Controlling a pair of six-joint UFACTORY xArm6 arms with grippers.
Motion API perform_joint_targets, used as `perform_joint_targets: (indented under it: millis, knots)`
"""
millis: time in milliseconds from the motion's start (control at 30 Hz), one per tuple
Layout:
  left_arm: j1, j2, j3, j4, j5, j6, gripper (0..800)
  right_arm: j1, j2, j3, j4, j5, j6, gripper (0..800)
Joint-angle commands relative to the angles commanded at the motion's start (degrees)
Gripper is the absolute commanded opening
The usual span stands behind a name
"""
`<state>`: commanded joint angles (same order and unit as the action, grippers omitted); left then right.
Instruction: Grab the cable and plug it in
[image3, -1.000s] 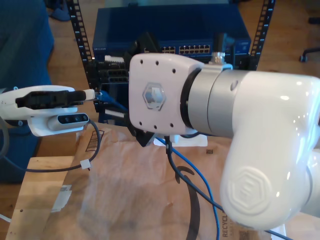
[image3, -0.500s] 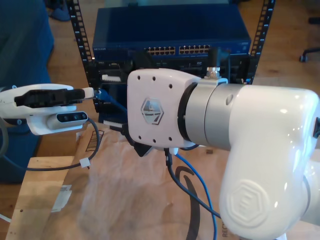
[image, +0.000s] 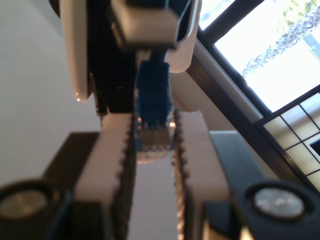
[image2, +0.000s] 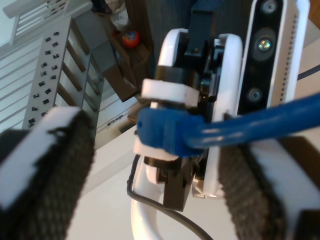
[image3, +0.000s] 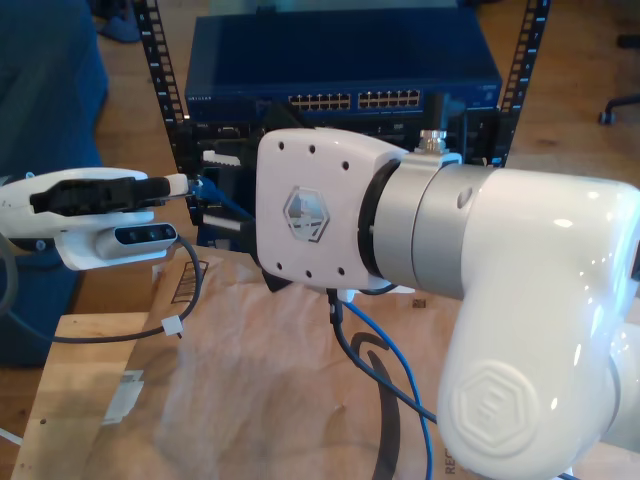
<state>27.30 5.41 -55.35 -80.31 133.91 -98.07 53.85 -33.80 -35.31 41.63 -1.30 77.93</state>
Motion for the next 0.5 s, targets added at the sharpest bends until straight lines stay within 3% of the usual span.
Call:
perform_joint_targets:
  millis: [500]
  knots:
    - [0.0, 0.1, 0.2, 0.0, 0.7, 0.0, 32, 0.1, 0.3, 0.0, 0.0, 0.0, 0.4, 284]
